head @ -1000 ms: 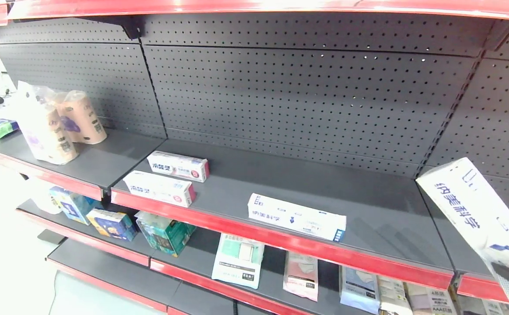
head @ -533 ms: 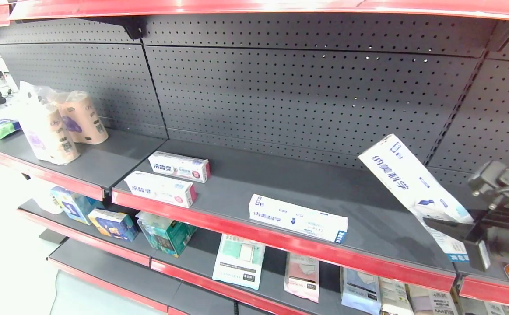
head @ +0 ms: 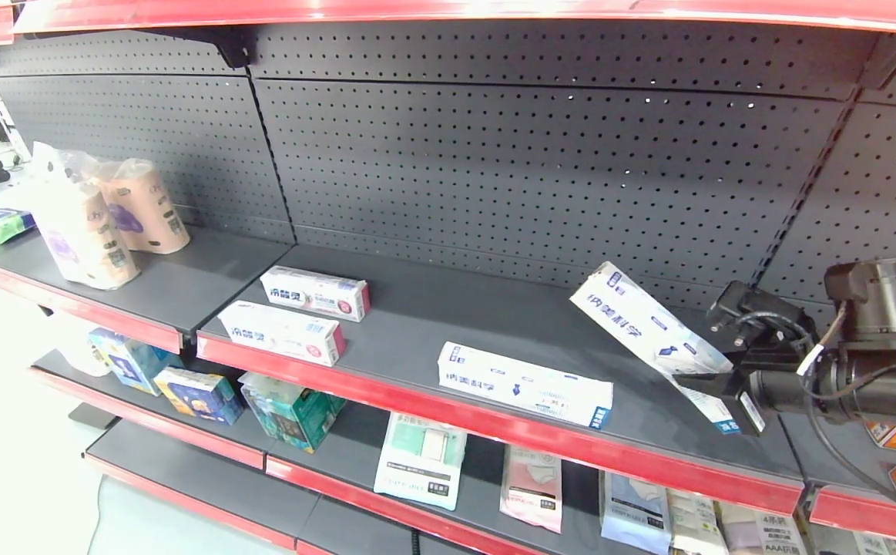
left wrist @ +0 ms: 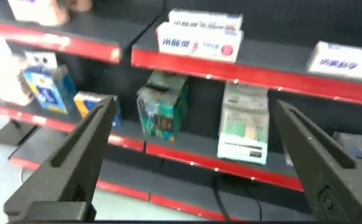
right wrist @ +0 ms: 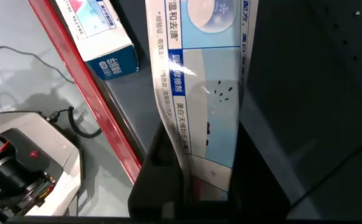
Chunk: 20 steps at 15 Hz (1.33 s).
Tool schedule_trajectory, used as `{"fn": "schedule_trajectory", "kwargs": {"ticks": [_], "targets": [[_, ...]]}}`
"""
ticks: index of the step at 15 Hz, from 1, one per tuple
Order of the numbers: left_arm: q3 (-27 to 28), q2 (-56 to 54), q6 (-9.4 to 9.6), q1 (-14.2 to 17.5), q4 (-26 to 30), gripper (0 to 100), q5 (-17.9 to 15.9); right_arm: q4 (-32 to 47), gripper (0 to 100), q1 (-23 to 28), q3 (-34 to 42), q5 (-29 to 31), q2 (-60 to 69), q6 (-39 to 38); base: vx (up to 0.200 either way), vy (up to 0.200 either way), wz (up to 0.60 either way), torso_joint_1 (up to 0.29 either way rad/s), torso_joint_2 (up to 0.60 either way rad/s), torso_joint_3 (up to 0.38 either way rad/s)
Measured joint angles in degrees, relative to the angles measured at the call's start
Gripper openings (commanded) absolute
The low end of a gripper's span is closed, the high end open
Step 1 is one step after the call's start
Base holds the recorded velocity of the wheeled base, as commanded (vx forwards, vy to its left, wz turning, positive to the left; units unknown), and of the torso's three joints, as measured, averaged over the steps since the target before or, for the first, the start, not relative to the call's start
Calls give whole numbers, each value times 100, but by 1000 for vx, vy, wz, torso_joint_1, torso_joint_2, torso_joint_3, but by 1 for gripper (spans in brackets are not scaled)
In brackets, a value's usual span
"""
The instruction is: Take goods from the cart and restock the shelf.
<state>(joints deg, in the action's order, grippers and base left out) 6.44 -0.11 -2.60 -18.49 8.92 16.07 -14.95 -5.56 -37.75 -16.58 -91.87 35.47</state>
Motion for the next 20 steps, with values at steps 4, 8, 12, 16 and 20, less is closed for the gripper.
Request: {"fn": "schedule_trajectory", "kwargs": {"ticks": [4, 8, 12, 16, 20], "targets": [[-222, 1, 222, 4, -435, 100, -463, 0, 0, 2, -28, 5, -162, 2, 0, 0, 0, 0, 0, 0], [-278, 13, 313, 33, -617, 100, -11, 0, 0, 22, 7, 11, -157, 2, 0, 0, 0, 0, 0, 0], [-88, 464, 286, 218, -633, 100, 276, 4, 0, 27, 16, 16, -154, 0, 0, 0, 0, 0, 0, 0], [-180, 580, 284, 1301, -614, 100, 569, 1, 0, 39, 29, 16, -151, -28, 0, 0, 0, 0, 0, 0], [-399, 269, 271, 1893, -770, 100, -953, 1, 0, 52, 52, 18, -155, -39, 0, 0, 0, 0, 0, 0]]}}
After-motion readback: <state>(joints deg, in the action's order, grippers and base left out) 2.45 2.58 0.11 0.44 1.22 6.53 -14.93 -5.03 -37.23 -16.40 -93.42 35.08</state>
